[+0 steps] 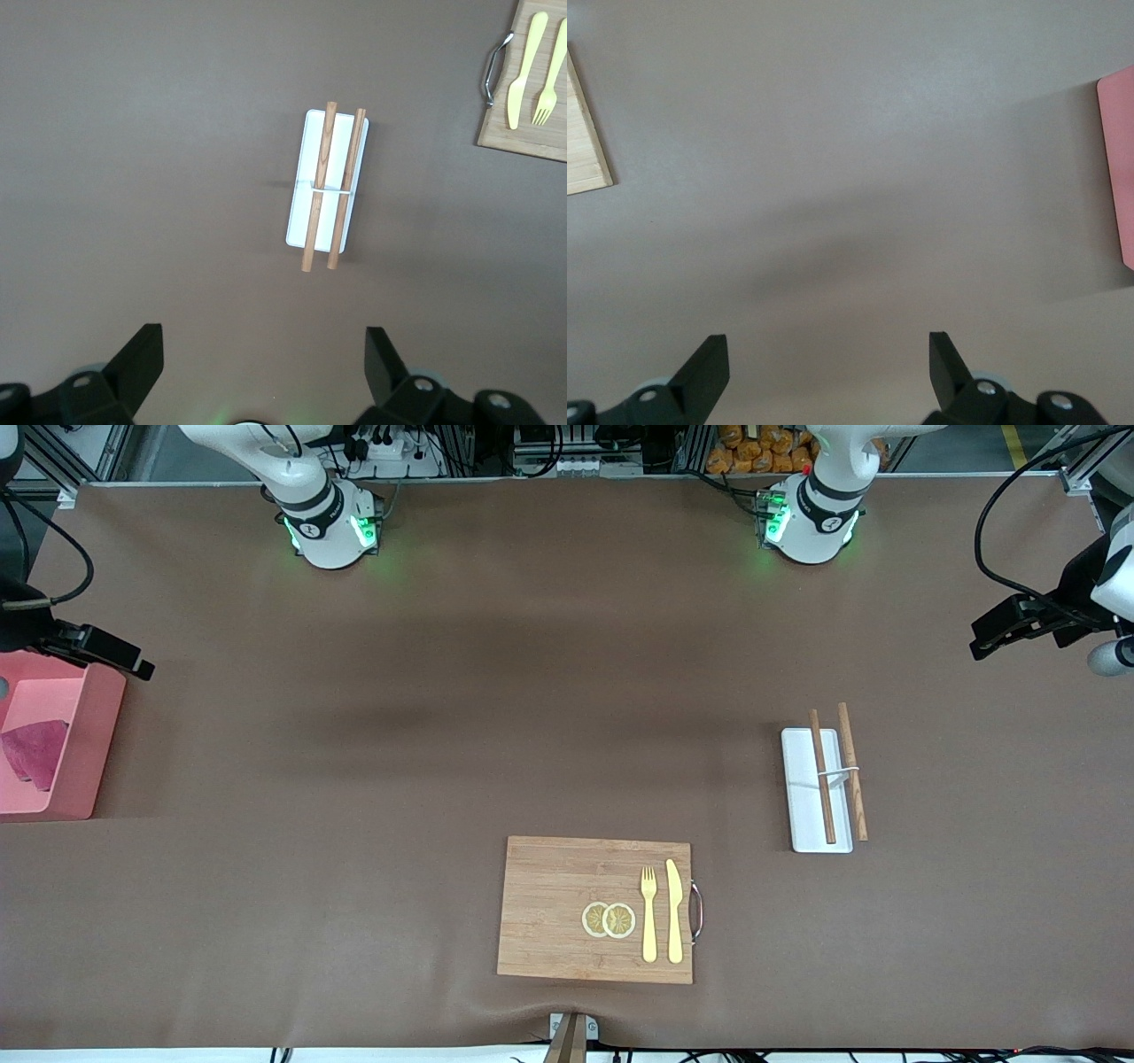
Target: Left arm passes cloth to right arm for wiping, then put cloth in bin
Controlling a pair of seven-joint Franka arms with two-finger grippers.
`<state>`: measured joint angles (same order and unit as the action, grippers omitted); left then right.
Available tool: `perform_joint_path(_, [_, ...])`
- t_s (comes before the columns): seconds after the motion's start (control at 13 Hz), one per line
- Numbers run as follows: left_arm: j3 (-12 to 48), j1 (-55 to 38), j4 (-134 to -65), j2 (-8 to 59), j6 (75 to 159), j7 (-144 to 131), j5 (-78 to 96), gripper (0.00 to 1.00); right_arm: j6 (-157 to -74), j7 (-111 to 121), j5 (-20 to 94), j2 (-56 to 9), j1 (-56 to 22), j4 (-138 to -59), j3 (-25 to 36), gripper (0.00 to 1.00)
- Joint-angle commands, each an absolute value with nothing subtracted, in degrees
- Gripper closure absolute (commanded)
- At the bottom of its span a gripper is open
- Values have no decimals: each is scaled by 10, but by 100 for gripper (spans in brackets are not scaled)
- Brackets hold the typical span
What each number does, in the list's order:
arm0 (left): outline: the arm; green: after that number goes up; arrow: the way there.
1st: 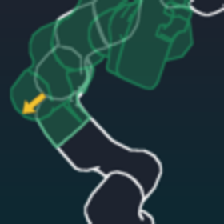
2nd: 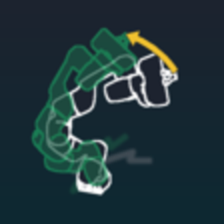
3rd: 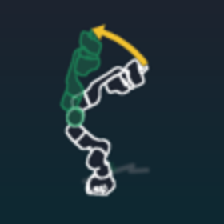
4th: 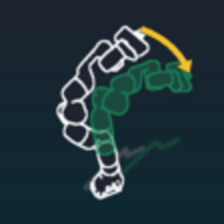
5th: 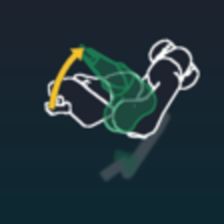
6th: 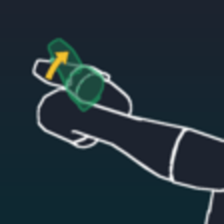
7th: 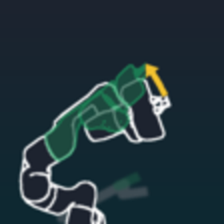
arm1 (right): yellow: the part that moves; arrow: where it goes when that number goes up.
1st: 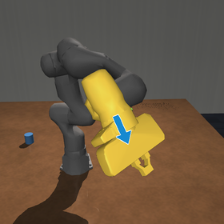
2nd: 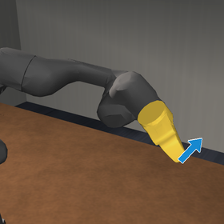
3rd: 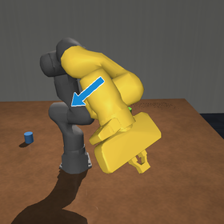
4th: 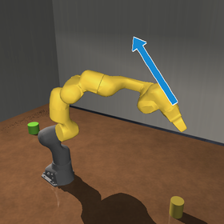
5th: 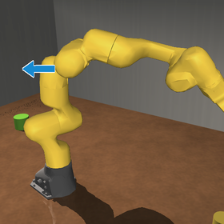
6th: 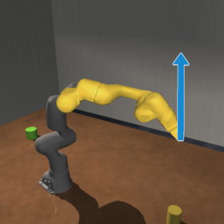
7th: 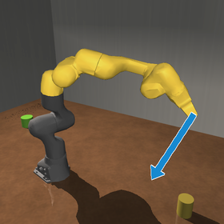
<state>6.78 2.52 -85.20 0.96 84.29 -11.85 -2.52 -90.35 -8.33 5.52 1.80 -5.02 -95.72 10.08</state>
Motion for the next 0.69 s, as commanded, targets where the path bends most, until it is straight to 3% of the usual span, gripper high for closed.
perform_joint_path(0.0, [74, 29, -860, -4, 845, -121, -16, 0, -913, -88, 40, 14, -55, -946, 101, 0])
perform_joint_path(0.31, [73, 30, -859, -2, 849, -114, 13, 0, -895, -93, 31, -40, -50, -868, 102, 0])
perform_joint_path(0.62, [72, 31, -846, 3, 849, -113, 28, 0, -872, -91, 26, -40, -53, -847, 104, 0])
